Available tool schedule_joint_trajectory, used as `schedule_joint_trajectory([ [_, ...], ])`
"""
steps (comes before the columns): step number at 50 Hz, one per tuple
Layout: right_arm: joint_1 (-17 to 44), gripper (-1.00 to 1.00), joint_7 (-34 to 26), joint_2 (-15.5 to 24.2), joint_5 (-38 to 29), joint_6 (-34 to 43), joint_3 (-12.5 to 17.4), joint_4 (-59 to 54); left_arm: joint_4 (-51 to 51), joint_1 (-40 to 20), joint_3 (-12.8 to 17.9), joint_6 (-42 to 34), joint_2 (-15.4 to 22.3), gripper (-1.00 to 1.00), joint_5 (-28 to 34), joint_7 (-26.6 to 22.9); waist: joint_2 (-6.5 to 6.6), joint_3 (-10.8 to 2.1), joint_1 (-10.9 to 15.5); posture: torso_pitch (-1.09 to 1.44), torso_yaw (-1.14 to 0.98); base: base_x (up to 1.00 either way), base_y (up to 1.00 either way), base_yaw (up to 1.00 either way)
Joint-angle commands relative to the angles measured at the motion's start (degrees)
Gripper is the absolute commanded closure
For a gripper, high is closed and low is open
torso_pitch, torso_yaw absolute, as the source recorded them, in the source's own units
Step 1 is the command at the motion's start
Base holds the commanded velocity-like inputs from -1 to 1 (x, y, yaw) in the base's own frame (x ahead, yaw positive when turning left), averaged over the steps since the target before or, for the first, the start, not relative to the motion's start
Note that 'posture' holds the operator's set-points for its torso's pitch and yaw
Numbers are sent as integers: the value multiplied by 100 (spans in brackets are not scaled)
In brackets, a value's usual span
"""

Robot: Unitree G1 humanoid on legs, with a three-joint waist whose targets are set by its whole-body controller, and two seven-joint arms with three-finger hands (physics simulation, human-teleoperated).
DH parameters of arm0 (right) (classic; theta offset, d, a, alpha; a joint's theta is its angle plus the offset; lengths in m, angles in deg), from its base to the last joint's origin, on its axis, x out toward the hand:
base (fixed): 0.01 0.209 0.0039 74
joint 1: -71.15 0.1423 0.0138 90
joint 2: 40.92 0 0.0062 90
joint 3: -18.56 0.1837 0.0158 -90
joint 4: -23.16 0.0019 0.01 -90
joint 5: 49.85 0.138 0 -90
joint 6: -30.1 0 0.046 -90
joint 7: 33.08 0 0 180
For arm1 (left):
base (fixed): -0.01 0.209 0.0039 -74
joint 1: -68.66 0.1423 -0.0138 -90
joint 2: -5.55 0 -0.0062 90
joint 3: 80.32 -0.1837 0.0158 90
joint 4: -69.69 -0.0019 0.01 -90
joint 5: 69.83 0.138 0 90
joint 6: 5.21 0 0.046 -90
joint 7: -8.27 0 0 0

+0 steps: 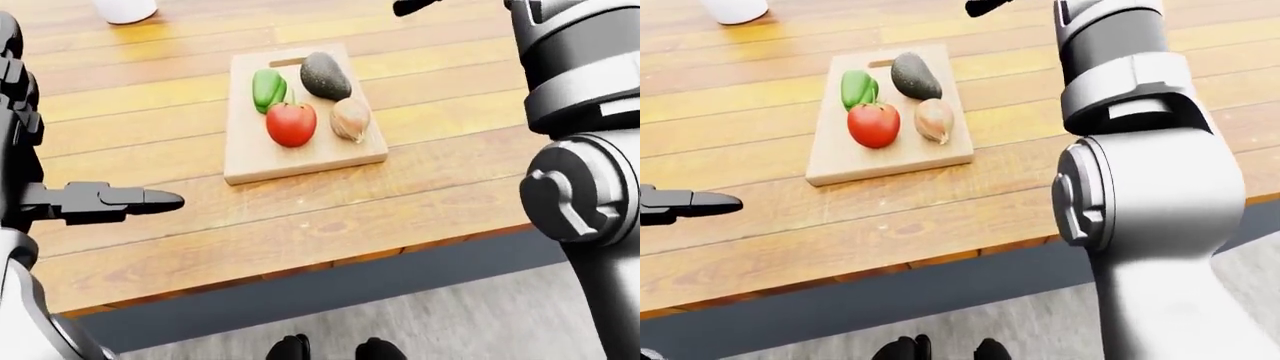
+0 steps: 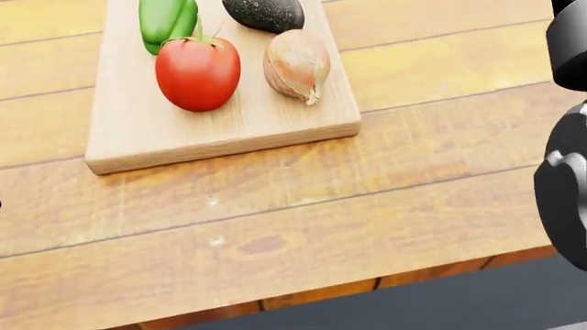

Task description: Place the avocado, onion, tomato and bell pepper on the cutting board.

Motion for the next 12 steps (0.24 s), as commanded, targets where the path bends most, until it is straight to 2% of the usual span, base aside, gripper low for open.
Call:
schedule_joint_trajectory([
  [1, 240, -100, 23, 99, 49, -82, -11, 365, 113, -81, 104, 120, 83, -100, 45, 51, 6, -219, 4, 34, 0, 0, 0, 0],
  [6, 120, -100, -106, 306, 174, 344, 12, 1099, 196, 13, 264, 93, 152, -100, 4, -5, 5, -203, 11, 34, 0, 0, 0, 0],
  [12, -381, -100, -379, 460, 246, 1169, 28, 2475, 289, 0, 357, -51, 235, -100, -53, -30, -20, -183, 33, 34, 0, 0, 0, 0],
])
